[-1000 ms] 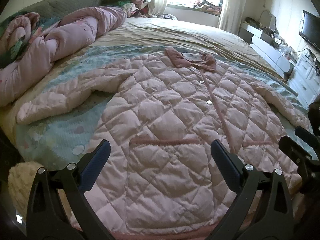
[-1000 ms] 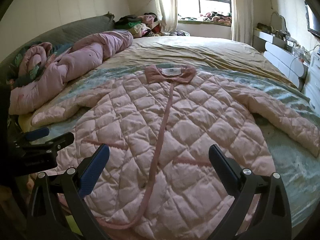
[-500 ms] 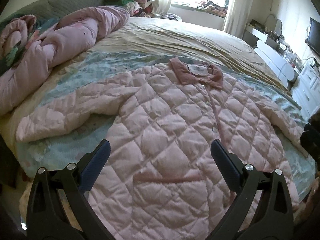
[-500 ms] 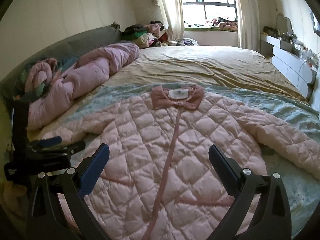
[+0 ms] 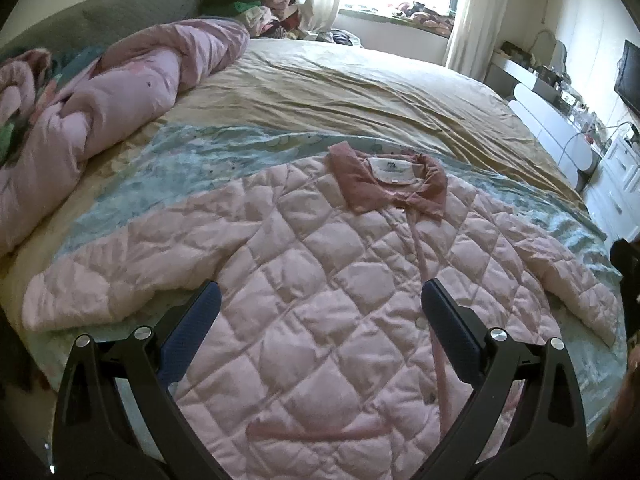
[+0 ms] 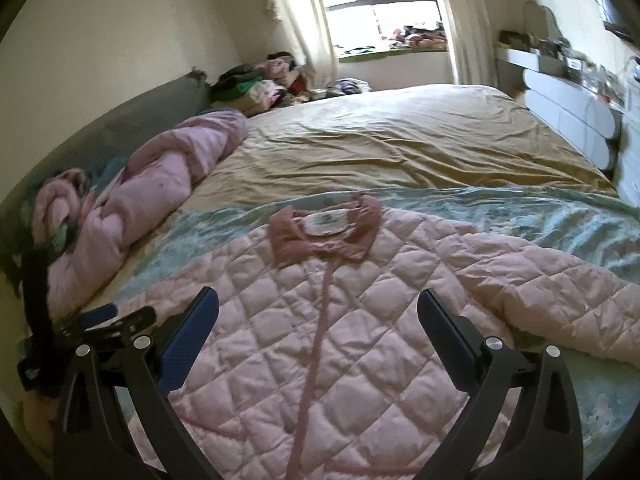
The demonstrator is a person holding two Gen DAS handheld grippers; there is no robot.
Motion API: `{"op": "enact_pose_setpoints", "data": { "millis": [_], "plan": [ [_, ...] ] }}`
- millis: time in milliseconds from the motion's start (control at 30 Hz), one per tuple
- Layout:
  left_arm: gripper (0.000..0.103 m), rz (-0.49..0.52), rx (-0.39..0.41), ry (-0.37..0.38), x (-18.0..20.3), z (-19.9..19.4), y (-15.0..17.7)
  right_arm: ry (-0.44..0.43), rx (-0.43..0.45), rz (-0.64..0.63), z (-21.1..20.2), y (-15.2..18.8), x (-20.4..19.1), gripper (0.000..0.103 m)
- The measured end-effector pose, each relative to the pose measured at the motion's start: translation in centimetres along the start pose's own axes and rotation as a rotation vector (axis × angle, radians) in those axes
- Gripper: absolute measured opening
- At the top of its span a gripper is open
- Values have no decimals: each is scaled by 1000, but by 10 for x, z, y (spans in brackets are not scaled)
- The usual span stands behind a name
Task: Fold large clothes
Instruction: 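Move the right tool toward the coat sleeve cuff nearest it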
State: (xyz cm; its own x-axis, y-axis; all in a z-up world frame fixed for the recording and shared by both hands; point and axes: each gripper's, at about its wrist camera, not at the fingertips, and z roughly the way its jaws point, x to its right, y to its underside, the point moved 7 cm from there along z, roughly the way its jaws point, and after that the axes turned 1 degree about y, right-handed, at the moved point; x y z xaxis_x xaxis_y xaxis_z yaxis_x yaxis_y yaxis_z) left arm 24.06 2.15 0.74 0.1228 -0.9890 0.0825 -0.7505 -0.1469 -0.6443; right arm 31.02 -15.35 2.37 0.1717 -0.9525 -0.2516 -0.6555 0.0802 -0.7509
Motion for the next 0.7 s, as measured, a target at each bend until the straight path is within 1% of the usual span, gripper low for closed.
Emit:
{"op": "enact_pose_setpoints", "data": {
  "millis": [167, 367, 567, 700],
  "plan": [
    [94, 12, 2, -3, 16, 19, -17, 56, 32, 39, 11, -15, 29, 99],
    [94, 26, -16, 1, 33, 44, -29, 140, 48, 124, 22, -22, 81, 99],
    [94, 31, -28, 2, 44, 68, -33, 227, 42, 206, 33, -14, 136, 99],
    [94, 41, -45, -3, 49, 89, -30, 302, 19, 296, 41, 4, 182, 99]
  ]
}}
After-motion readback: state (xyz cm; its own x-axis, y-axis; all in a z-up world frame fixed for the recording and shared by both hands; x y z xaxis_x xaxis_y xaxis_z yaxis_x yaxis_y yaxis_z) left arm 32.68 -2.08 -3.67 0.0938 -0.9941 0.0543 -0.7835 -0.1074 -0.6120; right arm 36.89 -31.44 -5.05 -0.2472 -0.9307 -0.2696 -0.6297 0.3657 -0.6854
